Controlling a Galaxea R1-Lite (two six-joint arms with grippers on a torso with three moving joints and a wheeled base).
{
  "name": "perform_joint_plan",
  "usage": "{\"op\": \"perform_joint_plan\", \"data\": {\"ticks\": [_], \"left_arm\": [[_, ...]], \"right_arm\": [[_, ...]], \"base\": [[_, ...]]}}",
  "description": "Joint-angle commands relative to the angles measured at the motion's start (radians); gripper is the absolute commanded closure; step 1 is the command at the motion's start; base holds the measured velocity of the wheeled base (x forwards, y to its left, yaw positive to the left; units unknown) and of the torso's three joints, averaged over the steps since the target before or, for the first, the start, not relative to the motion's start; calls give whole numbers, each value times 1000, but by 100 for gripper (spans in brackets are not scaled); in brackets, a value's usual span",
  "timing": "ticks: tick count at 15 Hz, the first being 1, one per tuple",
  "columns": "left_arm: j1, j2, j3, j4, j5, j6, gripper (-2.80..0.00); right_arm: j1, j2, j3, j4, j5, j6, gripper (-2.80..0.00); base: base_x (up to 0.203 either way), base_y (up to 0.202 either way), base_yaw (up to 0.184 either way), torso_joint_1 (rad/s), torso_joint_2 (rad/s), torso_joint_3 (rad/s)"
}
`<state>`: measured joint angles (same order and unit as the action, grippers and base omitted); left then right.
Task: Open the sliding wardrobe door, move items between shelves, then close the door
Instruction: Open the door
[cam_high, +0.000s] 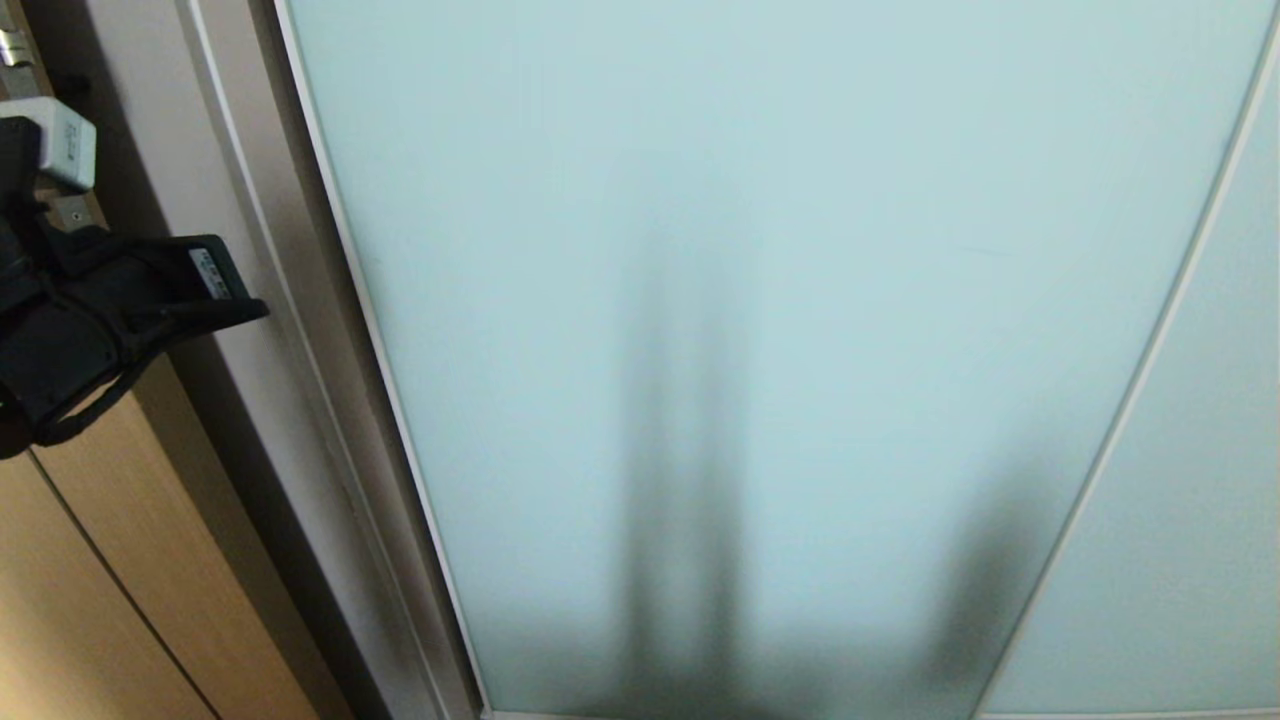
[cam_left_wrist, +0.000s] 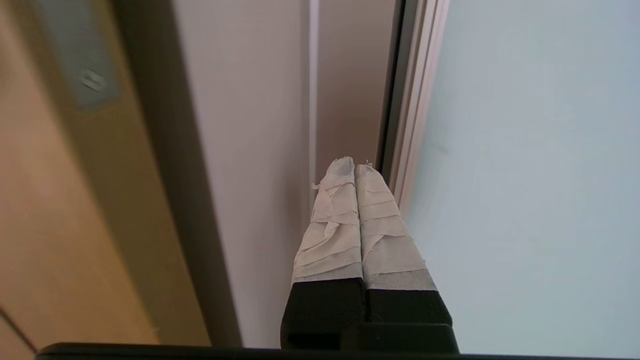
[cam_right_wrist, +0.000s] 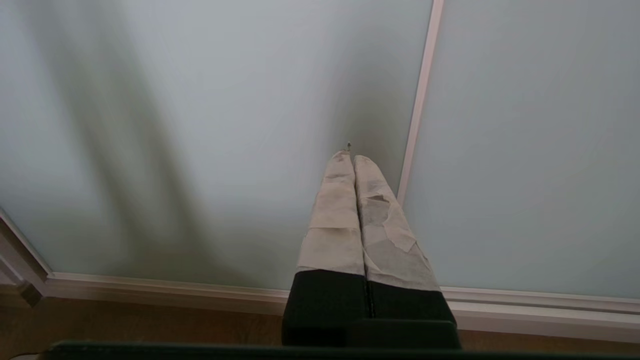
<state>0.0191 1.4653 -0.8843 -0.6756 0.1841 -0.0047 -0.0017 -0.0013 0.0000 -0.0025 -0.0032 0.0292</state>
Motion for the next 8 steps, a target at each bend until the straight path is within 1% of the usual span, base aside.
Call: {"op": "perform_joint_plan", "data": {"ticks": [1, 4, 8], "left_arm": [[1, 61, -5, -28, 0, -1, 0], [1, 135, -25, -118, 2, 3, 0], [1, 164, -41, -130, 5, 5, 0]], "right_arm": [[0, 1, 2, -1, 0, 0, 0], [0, 1, 2, -1, 0, 0, 0], [0, 1, 2, -1, 0, 0, 0]], "base": [[0, 0, 0, 0, 0, 0], [0, 0, 0, 0, 0, 0], [0, 0, 0, 0, 0, 0]]}}
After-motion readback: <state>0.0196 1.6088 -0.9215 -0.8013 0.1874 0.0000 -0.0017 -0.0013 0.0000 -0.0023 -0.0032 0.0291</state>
